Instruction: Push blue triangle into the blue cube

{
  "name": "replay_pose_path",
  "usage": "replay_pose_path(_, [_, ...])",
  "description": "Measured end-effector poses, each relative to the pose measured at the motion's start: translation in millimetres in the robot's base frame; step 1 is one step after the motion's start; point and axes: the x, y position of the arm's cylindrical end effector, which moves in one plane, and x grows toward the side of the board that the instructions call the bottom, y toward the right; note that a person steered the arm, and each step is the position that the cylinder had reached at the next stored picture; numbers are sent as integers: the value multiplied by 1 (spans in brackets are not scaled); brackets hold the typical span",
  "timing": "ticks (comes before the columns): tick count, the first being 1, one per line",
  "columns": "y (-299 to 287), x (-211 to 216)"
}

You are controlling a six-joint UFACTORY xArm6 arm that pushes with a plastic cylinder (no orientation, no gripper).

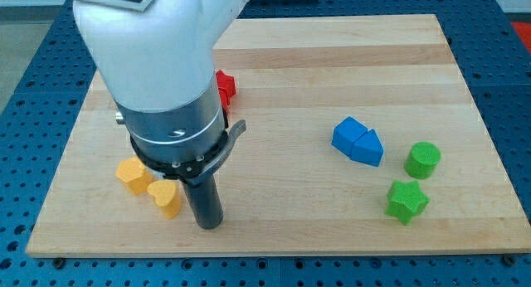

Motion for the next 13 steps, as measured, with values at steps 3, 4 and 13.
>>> replay_pose_path(3, [-74,-20])
replay_pose_path(4, [-80,-21])
replay_pose_path(13, [191,-116])
